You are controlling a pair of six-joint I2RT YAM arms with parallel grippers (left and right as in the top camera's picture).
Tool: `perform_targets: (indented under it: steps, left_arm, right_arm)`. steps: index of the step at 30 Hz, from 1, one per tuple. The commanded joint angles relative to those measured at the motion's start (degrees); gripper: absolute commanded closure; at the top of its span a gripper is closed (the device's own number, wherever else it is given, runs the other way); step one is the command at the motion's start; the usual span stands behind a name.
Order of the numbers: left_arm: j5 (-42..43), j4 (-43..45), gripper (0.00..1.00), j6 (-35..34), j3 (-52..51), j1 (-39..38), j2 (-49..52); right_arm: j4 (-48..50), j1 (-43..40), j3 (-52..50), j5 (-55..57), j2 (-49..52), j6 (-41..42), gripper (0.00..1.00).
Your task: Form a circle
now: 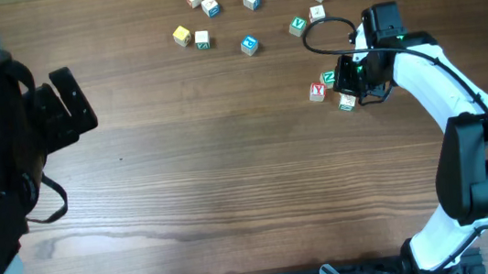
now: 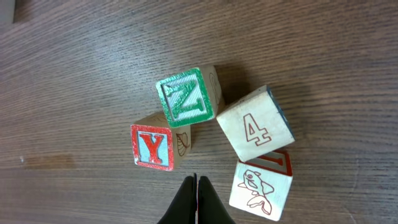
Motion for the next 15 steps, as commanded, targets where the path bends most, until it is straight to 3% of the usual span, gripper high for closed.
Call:
perform_targets:
  steps: [1, 15]
  left_arm:
    - [-0.72, 0.00, 0.00, 0.11, -0.02, 0.26, 0.02]
    - [-0.72, 0.00, 0.00, 0.11, -0.02, 0.26, 0.02]
  right_arm:
    - [0.42, -0.02, 0.63, -1.01, 0.96, -1.18, 0.96]
    - [0.98, 0.09, 0.63, -1.01, 2.19, -5.68, 0.96]
